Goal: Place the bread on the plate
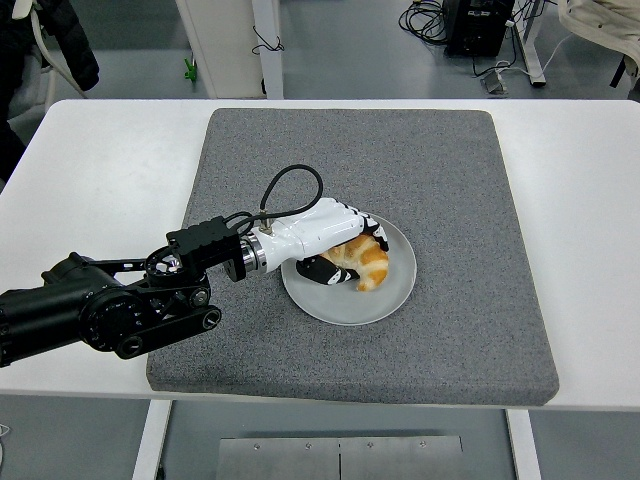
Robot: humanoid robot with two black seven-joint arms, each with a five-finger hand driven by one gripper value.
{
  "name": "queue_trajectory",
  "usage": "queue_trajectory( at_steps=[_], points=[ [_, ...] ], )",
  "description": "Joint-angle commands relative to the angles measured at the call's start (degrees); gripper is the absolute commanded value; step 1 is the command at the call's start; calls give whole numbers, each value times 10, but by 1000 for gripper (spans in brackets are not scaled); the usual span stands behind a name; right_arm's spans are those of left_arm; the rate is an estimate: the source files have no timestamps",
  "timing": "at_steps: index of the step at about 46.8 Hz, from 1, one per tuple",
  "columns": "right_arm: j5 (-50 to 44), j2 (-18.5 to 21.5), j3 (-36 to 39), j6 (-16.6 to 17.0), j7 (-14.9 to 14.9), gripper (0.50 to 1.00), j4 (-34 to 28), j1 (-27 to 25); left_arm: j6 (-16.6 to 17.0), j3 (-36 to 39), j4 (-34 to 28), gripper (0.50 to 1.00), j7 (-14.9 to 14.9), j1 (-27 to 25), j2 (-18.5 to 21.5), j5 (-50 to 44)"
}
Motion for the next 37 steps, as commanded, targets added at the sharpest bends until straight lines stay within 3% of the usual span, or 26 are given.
queue_trajectory(
  at_steps=[1, 9, 15, 17, 37],
  points=[
    [0, 0, 0, 0, 0, 1000, 0, 0, 0, 0, 0, 567, 0, 1, 1, -1],
    [0, 0, 0, 0, 0, 1000, 0, 0, -1, 0, 0, 629, -1, 2, 1, -6],
    [0, 0, 0, 0, 0, 1000, 0, 0, -2, 1, -1, 807, -6, 1, 2, -8],
    [0, 0, 1, 0, 0, 1000, 0, 0, -4, 1, -1, 845, -8, 0, 3, -8],
    [0, 0, 0, 0, 0, 1000, 1, 0, -24, -1, -12, 939, -40, -6, 26, -26]
  ],
)
